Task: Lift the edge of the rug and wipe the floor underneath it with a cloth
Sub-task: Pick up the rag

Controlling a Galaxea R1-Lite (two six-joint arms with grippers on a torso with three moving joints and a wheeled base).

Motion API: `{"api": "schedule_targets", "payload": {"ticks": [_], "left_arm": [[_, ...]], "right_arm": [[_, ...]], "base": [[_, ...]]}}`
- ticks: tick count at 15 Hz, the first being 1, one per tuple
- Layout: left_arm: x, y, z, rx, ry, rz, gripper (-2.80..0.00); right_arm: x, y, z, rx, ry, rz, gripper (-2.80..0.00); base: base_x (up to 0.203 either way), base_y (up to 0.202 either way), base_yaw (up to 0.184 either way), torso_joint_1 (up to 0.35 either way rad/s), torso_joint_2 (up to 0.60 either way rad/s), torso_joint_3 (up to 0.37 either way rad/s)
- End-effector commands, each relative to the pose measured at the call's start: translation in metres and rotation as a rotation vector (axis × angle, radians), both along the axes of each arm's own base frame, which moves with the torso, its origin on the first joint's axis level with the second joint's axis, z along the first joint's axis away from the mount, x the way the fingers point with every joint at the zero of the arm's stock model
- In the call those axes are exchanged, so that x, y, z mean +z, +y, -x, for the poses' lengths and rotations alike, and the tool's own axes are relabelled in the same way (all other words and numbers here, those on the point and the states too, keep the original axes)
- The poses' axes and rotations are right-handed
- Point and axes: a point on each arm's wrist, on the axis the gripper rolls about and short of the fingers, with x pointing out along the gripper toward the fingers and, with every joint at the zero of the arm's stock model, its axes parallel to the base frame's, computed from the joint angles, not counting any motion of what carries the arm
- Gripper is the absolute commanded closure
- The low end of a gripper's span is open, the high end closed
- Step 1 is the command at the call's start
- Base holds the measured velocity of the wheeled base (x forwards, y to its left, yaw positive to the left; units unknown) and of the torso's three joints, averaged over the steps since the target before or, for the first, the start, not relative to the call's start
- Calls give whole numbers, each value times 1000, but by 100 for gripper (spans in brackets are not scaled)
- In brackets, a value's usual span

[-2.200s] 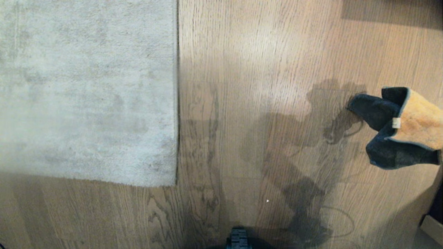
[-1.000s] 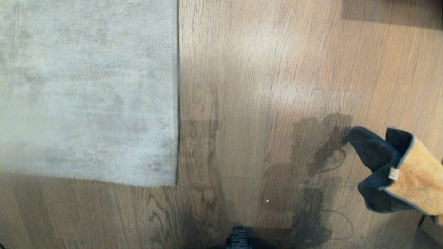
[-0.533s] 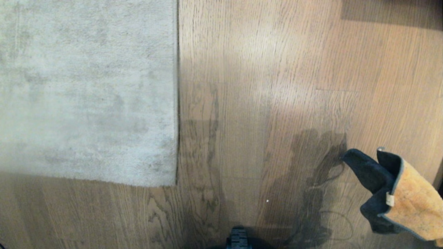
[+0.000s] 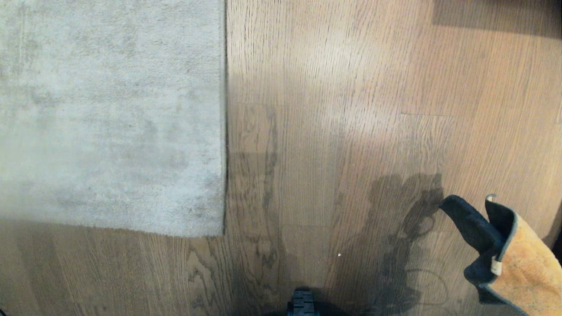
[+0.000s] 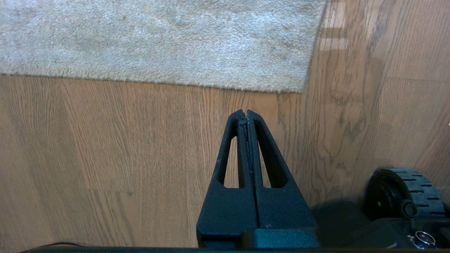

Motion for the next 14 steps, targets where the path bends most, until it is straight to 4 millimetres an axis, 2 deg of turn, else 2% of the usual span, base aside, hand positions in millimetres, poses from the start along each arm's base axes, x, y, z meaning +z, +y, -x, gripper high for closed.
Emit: {"api": "schedule_targets", "payload": {"ticks": [1, 14], "left_arm": [[0, 0, 0, 1, -1, 0, 0], [0, 0, 0, 1, -1, 0, 0]], "right_arm": [[-4, 0, 5, -1, -35, 1, 0], [-11, 0, 6, -10, 16, 0, 0]], "base": [[0, 0, 0, 0, 0, 0], [0, 0, 0, 0, 0, 0]]}}
